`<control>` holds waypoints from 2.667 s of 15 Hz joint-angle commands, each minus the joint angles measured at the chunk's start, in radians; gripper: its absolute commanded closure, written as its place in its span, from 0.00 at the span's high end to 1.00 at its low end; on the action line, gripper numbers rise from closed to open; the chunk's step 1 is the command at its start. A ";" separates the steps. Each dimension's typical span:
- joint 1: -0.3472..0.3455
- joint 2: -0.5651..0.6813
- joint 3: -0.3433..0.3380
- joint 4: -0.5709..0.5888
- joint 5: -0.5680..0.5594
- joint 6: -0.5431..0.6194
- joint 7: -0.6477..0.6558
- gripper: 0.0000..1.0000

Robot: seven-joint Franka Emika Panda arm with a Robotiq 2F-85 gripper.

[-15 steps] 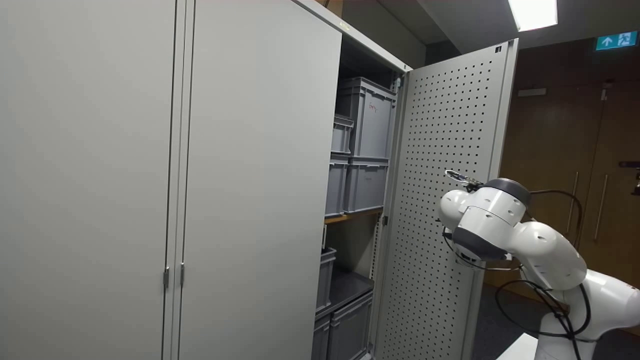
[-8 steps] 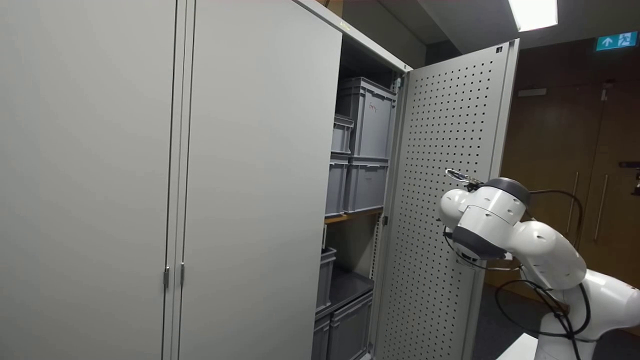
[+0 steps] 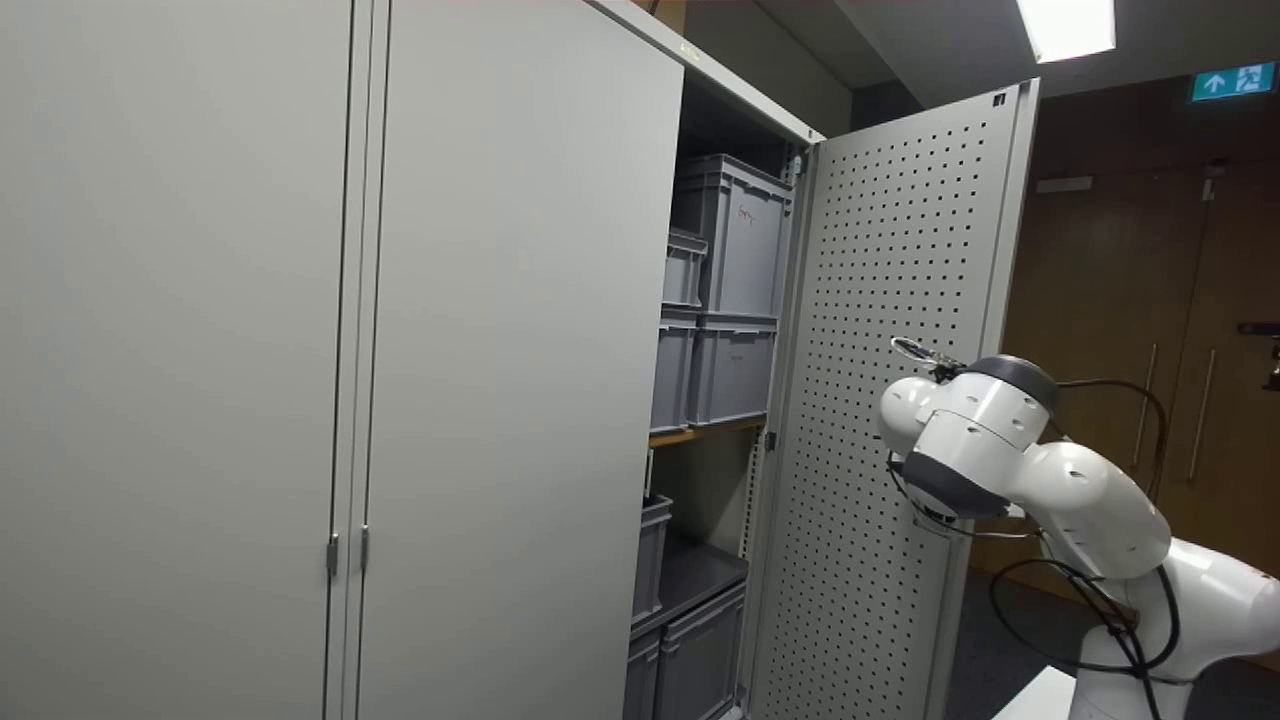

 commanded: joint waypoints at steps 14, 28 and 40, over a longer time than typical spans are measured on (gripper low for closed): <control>-0.080 -0.021 -0.010 0.043 0.000 0.000 -0.011 1.00; -0.194 -0.033 0.046 0.116 0.000 0.000 0.065 1.00; -0.205 -0.059 0.128 0.091 -0.242 0.004 0.438 1.00</control>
